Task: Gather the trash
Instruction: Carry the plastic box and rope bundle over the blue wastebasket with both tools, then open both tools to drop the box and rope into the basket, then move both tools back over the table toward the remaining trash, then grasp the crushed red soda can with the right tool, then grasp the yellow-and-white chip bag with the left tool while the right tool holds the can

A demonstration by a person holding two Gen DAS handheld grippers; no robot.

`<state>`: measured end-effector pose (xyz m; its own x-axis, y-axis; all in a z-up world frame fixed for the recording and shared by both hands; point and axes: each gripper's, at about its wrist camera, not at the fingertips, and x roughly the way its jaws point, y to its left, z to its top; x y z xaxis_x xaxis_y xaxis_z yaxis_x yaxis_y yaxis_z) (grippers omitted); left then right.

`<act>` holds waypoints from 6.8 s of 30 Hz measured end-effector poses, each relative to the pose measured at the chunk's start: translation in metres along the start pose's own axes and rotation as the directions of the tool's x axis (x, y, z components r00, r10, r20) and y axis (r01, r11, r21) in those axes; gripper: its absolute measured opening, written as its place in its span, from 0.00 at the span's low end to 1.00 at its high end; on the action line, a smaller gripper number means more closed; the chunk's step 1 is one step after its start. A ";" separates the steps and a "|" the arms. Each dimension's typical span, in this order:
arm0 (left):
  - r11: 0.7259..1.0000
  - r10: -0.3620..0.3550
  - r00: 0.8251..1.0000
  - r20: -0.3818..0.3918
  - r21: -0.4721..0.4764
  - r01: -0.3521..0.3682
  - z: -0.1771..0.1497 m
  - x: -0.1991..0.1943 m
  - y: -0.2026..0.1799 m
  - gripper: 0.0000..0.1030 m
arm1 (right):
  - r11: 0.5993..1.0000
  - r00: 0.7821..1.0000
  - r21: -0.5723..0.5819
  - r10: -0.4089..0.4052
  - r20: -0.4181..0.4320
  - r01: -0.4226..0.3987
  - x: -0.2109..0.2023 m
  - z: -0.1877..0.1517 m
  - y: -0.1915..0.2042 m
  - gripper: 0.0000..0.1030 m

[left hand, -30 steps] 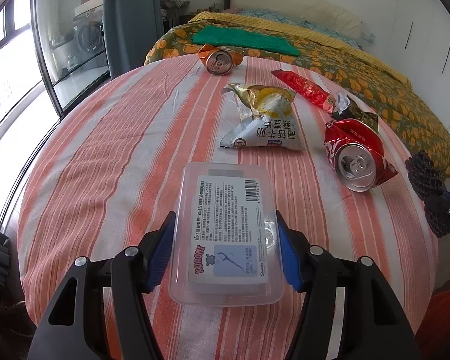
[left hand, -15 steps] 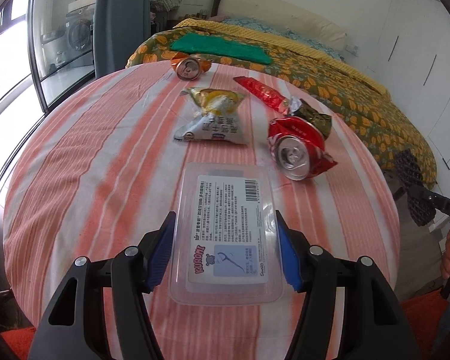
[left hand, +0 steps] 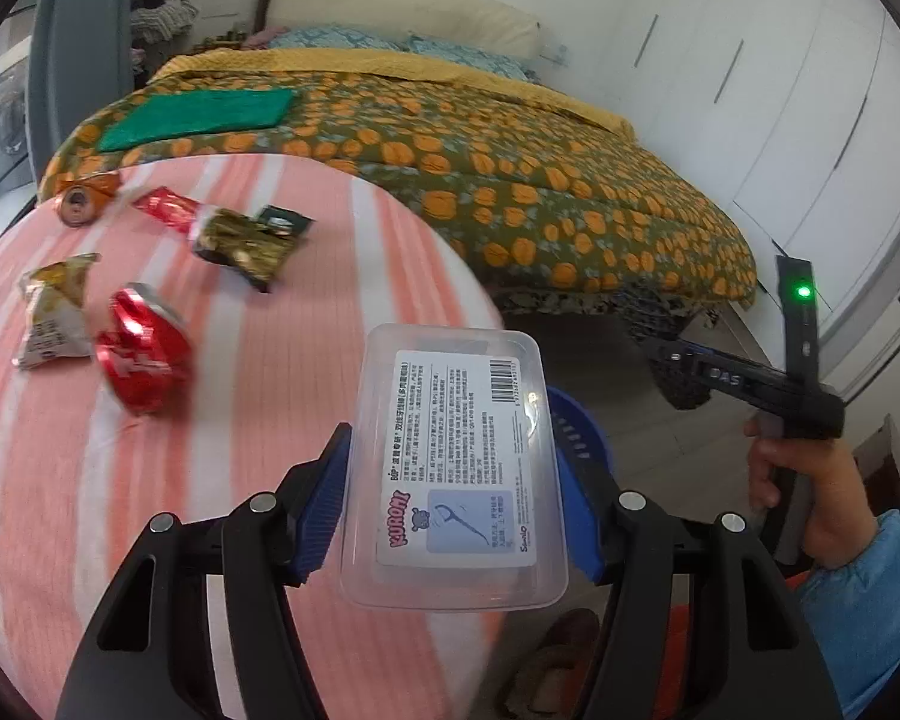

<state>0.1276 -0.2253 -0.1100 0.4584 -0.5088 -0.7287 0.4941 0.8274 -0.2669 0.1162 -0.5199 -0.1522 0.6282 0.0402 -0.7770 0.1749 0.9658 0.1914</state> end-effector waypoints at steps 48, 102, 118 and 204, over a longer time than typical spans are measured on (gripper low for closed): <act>0.990 -0.065 0.986 -0.155 0.113 0.083 -0.014 0.174 -0.133 0.87 | 0.964 0.998 0.260 -0.055 -0.009 0.055 0.049 0.013 -0.102 0.85; 0.888 0.431 0.898 -0.088 -0.131 -0.440 -0.048 -0.030 0.237 0.96 | 0.688 0.934 -0.634 0.298 -0.197 -0.353 0.110 -0.001 0.361 0.60; 0.886 0.436 0.895 -0.089 -0.130 -0.445 -0.048 -0.029 0.237 0.96 | 0.875 0.990 -0.463 0.127 -0.064 -0.142 0.056 -0.060 0.300 0.62; 0.939 0.331 0.943 -0.031 -0.086 -0.333 -0.031 -0.036 0.229 0.77 | 0.893 0.971 -0.388 0.175 -0.166 -0.227 0.039 -0.043 0.290 0.63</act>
<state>0.2016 -0.0106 -0.1643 0.5731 -0.1984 -0.7951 0.2482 0.9667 -0.0624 0.1588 -0.2276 -0.1524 0.5145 0.2504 -0.8201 -0.2810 0.9528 0.1146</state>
